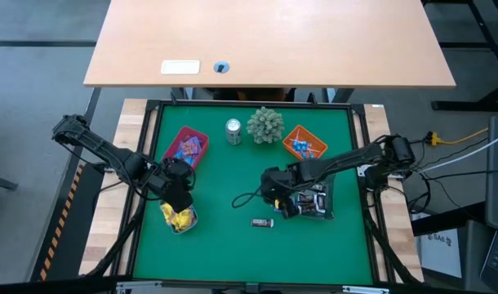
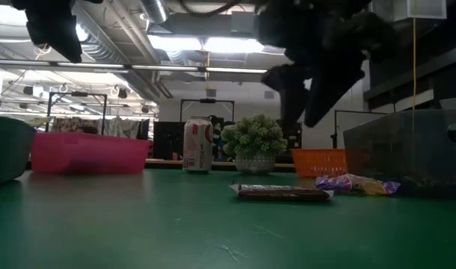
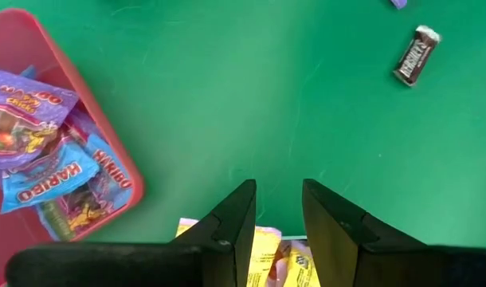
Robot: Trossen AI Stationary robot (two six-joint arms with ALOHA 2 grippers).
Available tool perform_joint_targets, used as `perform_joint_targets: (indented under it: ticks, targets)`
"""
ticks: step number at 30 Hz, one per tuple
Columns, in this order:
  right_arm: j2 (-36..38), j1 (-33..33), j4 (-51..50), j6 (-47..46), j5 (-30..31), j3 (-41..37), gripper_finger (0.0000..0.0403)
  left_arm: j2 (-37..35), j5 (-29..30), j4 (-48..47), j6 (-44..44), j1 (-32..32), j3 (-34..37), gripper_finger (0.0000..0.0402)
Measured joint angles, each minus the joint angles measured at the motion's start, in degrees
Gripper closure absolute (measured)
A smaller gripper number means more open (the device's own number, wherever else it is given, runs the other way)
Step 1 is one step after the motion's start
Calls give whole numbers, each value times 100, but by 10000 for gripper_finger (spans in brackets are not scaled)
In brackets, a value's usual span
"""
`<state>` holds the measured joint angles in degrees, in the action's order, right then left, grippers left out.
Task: Sort candy
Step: Put the purple gummy into the red transparent bin
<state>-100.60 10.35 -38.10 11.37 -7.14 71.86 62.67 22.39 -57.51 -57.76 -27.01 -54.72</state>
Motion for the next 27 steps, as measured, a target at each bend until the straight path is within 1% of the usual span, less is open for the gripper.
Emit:
perform_joint_targets:
  ticks: [4,6,12,18,21,27]
  targets:
    - [-472,0,-628,342,4,445,198,2,3,47,-2,27,0,308]
    - [-688,-32,-752,507,2,595,198,2,4,53,-2,27,0,308]
    - [-1123,-177,-956,563,-68,668,198,2,4,63,-2,27,0,308]
    - [-1339,-302,-1039,563,-215,668,198,2,4,63,-3,27,0,308]
    - [-1375,-304,-1065,567,-387,671,198,2,4,63,-4,27,0,308]
    - [-1346,-289,-1204,565,-400,693,198,2,4,61,-4,27,0,308]
